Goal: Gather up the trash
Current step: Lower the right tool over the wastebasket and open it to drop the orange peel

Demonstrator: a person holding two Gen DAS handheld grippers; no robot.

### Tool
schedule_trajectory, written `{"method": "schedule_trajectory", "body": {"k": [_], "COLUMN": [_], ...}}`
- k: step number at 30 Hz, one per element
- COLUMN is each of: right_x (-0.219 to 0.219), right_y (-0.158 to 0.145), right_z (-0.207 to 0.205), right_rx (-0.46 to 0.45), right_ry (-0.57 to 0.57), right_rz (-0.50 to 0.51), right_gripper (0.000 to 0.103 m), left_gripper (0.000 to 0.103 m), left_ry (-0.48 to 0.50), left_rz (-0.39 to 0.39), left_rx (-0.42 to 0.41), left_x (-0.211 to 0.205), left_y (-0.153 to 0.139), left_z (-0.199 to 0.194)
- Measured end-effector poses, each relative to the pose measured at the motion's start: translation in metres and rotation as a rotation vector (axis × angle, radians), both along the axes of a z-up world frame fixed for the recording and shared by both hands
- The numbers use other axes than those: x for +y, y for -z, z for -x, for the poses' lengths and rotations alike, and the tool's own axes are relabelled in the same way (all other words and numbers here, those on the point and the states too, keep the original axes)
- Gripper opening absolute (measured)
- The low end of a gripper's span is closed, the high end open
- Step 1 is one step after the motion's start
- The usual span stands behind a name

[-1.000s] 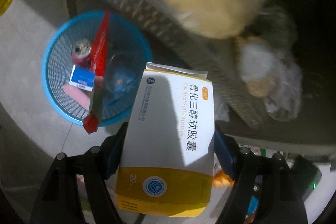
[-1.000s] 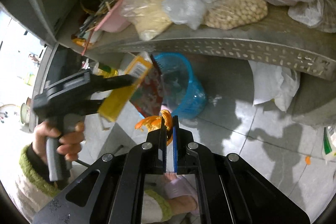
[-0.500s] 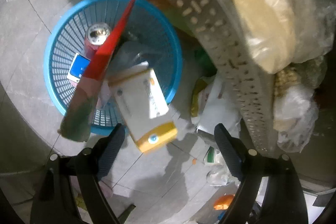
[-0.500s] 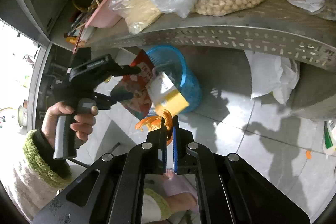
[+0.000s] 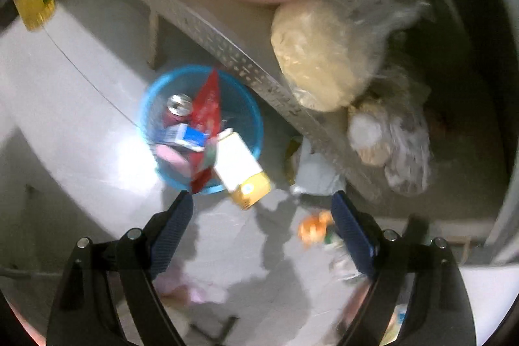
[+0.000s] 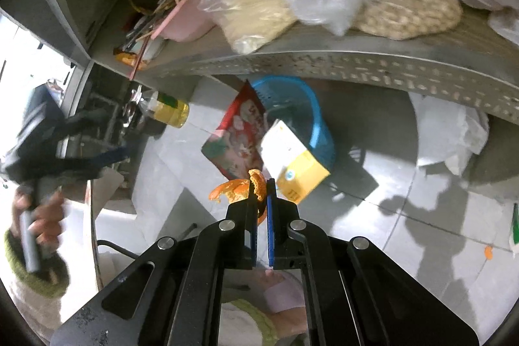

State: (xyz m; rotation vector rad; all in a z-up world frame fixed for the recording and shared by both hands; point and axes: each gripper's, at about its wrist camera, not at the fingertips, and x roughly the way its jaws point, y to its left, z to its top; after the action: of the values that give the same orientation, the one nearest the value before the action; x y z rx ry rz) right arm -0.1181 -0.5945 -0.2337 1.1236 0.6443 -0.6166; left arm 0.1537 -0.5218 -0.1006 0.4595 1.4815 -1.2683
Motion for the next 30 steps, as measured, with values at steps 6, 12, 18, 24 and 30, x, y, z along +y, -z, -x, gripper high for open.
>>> {"method": "schedule_trajectory", "body": {"k": [6,12,18,24,30], "right_x": [-0.021,-0.047,-0.057,-0.067,-0.073], "right_y": [0.026,0.086,0.135,0.143,0.132], "right_z": [-0.051,-0.116,-0.153,-0.176,-0.182], "right_rx": [0.069,0.172,0.317,0.438,0.473], "right_ry": [-0.069,-0.142,-0.162,-0.169,-0.151], "right_rz": [0.008,-0.08,-0.126,-0.09,-0.049], "right_gripper": [0.003,0.003,0.004,0.007,0.03], "left_gripper": [0.088,0.09,0.09,0.091,0.091], "left_ry": [-0.045,-0.137,-0.298,-0.388,-0.461], "left_rz": [0.095,0.176,0.261,0.249,0.257], "left_rx": [-0.036,-0.024,-0.096,-0.132,-0.099], "left_x": [0.114,0.228,0.317,0.367,0.393], "left_y": [-0.071,-0.096,-0.107,-0.098,-0.087], "left_z": [-0.013,-0.007,-0.006,-0.006,-0.024]}}
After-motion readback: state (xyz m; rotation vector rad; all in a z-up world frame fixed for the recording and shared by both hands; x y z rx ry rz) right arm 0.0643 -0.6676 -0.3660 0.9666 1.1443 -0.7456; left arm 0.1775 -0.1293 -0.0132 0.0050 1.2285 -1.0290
